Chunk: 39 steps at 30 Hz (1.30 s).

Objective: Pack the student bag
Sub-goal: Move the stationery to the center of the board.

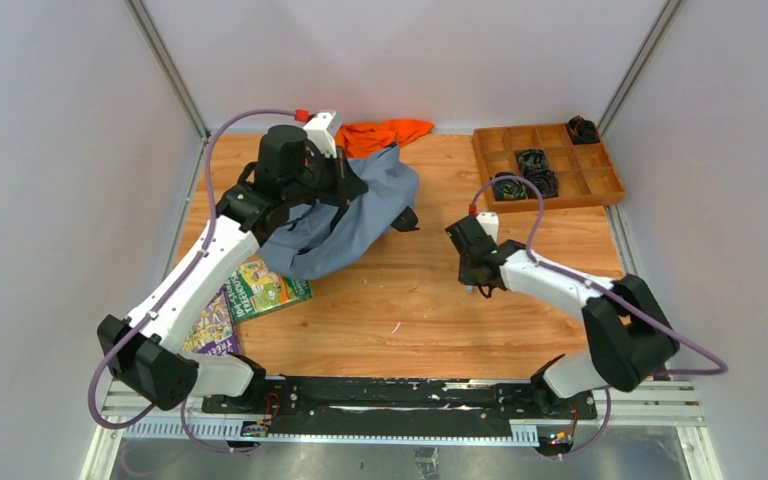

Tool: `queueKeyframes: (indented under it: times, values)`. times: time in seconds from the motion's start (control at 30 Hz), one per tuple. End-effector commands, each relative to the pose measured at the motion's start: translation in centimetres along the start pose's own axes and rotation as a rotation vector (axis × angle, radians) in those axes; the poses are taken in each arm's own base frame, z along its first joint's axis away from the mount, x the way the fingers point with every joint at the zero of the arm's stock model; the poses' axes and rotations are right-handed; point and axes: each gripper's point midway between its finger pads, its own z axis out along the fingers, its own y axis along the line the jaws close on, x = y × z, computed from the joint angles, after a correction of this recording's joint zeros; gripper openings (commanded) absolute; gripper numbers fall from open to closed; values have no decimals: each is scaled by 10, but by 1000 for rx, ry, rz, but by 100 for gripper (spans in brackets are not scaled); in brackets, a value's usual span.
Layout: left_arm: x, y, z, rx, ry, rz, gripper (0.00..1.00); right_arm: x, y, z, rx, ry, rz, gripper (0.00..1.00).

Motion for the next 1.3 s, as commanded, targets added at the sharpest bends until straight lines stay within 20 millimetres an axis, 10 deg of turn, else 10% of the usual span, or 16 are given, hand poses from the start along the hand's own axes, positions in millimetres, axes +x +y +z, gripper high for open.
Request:
queueKeyframes:
  times: [0.0, 0.23, 0.37, 0.5, 0.67, 0.93, 1.27]
  values:
    - [-3, -41, 17, 197, -77, -39, 0, -13, -25, -17, 0, -52, 55, 0]
    - [67, -60, 51, 278, 105, -103, 3, -18, -40, -26, -17, -70, 92, 0]
    - [75, -62, 55, 285, 173, -69, 50, -14, -42, -27, -16, -59, 107, 0]
    - [54, -52, 48, 195, 146, 20, 57, -18, -44, -32, -18, -76, 123, 0]
    - [34, -2, 39, -105, 101, 106, 54, -36, -40, -48, -58, -124, 118, 0]
    - [60, 67, 42, -417, 225, 175, 67, -54, -31, -58, -99, -144, 58, 0]
    - [76, 84, 44, -470, 276, 195, 78, -28, -99, -28, 137, 51, 115, 72]
